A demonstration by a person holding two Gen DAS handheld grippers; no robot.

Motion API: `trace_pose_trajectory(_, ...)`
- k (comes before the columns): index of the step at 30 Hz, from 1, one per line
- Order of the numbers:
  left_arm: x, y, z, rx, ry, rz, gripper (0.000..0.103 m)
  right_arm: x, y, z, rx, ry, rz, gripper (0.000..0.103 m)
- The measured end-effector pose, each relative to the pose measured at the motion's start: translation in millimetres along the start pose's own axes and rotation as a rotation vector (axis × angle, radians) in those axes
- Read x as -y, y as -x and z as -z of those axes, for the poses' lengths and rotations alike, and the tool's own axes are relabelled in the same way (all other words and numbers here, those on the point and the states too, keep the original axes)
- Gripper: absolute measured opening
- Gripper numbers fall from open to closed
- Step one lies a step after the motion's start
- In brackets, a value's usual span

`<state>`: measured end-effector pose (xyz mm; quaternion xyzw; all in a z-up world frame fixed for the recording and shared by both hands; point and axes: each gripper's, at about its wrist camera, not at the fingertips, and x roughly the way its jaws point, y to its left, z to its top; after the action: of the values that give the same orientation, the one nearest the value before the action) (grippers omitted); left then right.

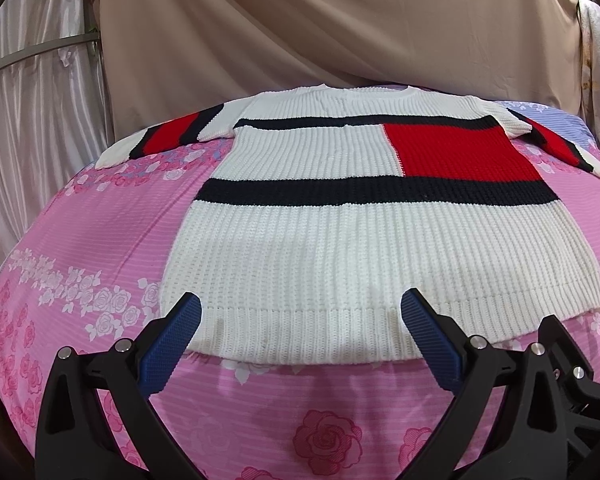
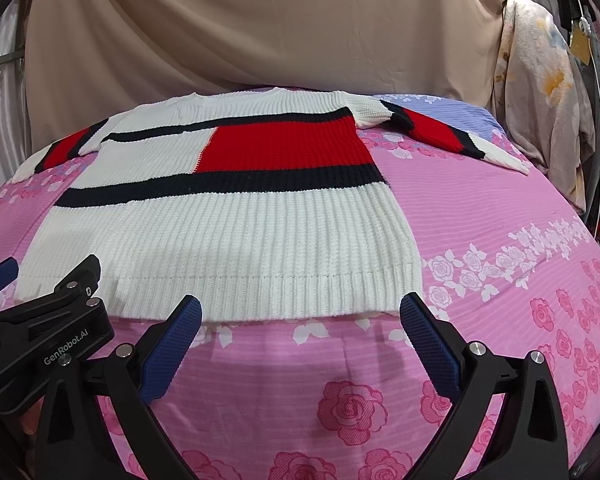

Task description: Fold small clothes

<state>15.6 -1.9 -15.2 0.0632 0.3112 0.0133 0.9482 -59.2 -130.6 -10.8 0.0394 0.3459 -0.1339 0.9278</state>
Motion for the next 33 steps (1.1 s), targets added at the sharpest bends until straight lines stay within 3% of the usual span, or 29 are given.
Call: trace_pose_trajectory(33,-0.5,0.5,-0.5,0.000,-0.007,-0.008,0.098,-0.2,-0.2,0.0,-0.001,0.002,0.002,0.098)
